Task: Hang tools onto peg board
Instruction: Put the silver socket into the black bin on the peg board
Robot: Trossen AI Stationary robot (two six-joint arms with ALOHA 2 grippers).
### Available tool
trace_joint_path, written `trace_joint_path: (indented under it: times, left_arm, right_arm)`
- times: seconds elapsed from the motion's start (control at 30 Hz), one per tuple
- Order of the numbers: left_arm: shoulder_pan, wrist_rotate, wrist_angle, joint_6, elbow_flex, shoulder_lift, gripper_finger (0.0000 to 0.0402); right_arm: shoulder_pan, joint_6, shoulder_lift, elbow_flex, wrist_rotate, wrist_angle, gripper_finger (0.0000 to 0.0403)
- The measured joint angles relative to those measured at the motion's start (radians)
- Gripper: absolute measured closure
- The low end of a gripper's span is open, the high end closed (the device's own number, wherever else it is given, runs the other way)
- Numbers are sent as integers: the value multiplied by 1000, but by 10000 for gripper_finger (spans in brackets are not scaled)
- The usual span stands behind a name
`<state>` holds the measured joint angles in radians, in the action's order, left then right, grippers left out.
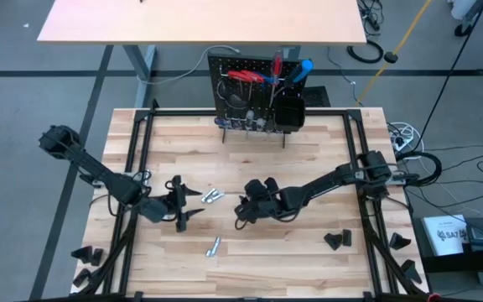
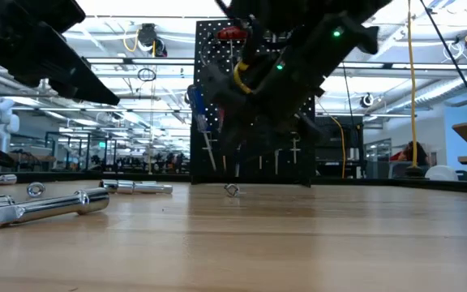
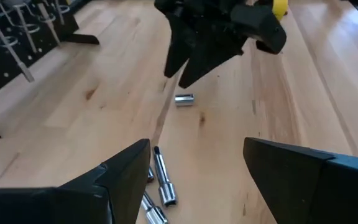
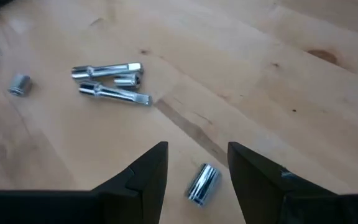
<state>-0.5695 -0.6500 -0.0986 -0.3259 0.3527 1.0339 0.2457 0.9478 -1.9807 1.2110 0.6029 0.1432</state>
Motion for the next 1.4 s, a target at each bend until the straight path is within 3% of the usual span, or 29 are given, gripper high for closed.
trace_joint_path:
  times: [0.2, 0.3, 0.53, 0.7, 1.03, 1.4]
  left_arm:
    - [27, 48, -1, -5, 0, 0, 136]
    - [27, 54, 1, -9, 0, 0, 136]
    - [61, 52, 1, -97, 0, 0, 136]
    - [96, 47, 4, -222, 0, 0, 136]
    - [98, 80, 15, -350, 0, 0, 136]
    - [98, 9, 127, -583, 0, 0, 136]
  right_arm:
    - [0, -28, 4, 53, 99, 169, 243]
    - [12, -51, 40, 55, 97, 222, 243]
    - [31, -221, 49, 55, -95, 236, 243]
    - [28, -278, 47, 29, -109, 292, 243]
    - [86, -182, 74, 29, -111, 638, 243]
    - [306, -96, 87, 29, -100, 724, 243]
